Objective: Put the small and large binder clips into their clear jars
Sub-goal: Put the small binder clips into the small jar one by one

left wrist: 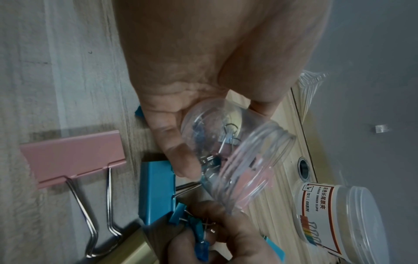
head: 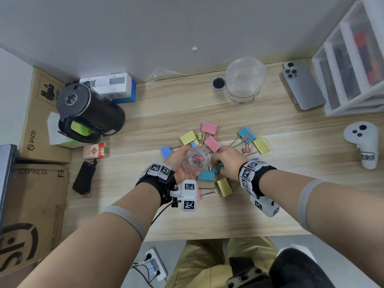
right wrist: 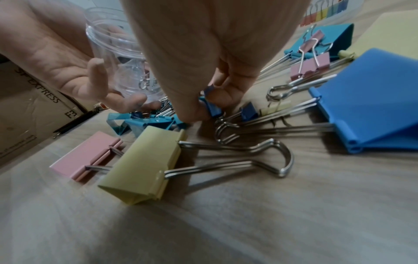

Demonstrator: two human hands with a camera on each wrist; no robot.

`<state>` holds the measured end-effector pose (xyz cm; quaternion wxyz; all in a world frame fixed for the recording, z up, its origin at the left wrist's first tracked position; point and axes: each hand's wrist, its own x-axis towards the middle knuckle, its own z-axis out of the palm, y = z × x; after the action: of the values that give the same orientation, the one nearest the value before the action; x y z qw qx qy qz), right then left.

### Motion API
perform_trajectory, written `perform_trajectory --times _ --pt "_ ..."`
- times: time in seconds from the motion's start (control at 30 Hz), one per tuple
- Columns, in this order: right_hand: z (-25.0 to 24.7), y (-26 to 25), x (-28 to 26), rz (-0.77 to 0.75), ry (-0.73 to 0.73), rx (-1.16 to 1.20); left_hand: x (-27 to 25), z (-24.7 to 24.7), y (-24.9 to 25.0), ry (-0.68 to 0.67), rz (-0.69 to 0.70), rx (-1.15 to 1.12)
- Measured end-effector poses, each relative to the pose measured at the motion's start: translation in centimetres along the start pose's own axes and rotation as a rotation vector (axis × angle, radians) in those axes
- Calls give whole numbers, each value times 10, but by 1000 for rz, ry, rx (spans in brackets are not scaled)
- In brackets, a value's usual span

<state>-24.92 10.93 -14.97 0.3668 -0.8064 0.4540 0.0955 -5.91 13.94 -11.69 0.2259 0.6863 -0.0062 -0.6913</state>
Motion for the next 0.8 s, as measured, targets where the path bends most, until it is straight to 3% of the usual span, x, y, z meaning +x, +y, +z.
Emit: perform_trajectory --times 0.53,0.8 --pt "-8 4 1 39 -68 -43 -5 -4 2 7 7 1" --pt "-21 7 -2 84 -103 103 -3 -4 5 14 11 9"
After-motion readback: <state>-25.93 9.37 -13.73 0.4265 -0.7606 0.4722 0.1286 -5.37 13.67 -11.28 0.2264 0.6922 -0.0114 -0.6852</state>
